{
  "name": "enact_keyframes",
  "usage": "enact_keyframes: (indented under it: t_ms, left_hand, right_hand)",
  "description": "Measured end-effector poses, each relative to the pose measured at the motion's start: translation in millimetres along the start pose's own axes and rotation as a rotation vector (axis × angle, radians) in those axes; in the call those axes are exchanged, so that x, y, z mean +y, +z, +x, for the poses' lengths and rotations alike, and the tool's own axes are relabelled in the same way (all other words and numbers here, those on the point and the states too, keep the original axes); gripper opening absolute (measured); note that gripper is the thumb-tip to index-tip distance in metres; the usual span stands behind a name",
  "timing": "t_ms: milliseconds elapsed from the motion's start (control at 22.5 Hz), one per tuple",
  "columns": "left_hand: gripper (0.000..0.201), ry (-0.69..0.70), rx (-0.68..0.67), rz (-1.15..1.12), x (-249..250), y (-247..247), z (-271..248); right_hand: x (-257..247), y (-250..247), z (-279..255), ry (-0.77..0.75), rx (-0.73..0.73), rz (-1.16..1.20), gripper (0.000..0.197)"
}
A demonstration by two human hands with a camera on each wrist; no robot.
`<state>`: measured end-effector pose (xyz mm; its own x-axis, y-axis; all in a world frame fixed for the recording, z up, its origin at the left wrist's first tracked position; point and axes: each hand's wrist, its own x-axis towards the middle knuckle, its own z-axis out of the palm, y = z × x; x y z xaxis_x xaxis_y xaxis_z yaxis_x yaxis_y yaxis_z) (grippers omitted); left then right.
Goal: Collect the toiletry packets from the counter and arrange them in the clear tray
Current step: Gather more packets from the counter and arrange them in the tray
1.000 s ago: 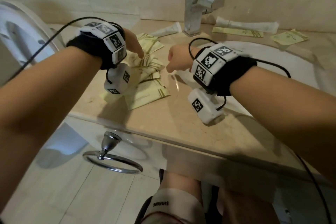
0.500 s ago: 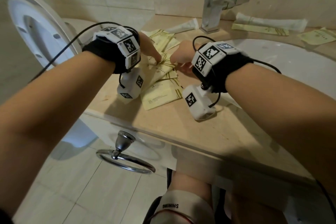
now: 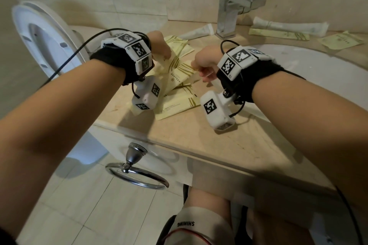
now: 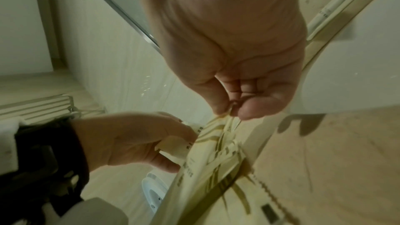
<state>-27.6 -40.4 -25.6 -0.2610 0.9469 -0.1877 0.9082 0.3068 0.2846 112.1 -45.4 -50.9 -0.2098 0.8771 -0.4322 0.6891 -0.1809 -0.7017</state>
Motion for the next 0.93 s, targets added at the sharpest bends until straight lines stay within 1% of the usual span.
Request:
enact_keyframes:
  t_ms: [44, 89, 178, 267, 400, 533, 622, 933]
  left_hand:
    - [0.043, -0.001, -0.040, -0.107, -2, -2, -2]
    - [0.040, 0.027, -0.050, -0.193, -1, -4, -4]
    - [0.038, 0.047, -0.046, -0.289, 3, -9, -13]
    - [0.033, 0.093, -0.015, -0.363, 12, -12, -30]
    - [0.018, 0.126, 0.005, -0.412, 25, -14, -43]
    - [0.016, 0.175, -0.016, -0.517, 43, -12, -57]
    - [0.015, 0.209, 0.002, -0.556, 56, -10, -61]
    - [0.023, 0.345, -0.036, -0.728, 100, 4, -75]
  right_hand:
    - [1, -1, -3, 0.048, -0.033, 0.059, 0.028]
    - [2, -2, -7, 0.073, -0.025, 0.109, 0.027]
    - [4, -5, -16, 0.090, -0.014, 0.217, 0.025]
    - [11, -12, -27, 0.063, 0.026, 0.290, 0.025]
    - [21, -23, -40, 0.035, 0.067, 0.354, 0.028]
    - [38, -38, -55, 0.025, 0.133, 0.423, 0.031]
    - [49, -47, -62, 0.019, 0.161, 0.426, 0.033]
    - [83, -84, -97, 0.061, 0.280, 0.460, 0.033]
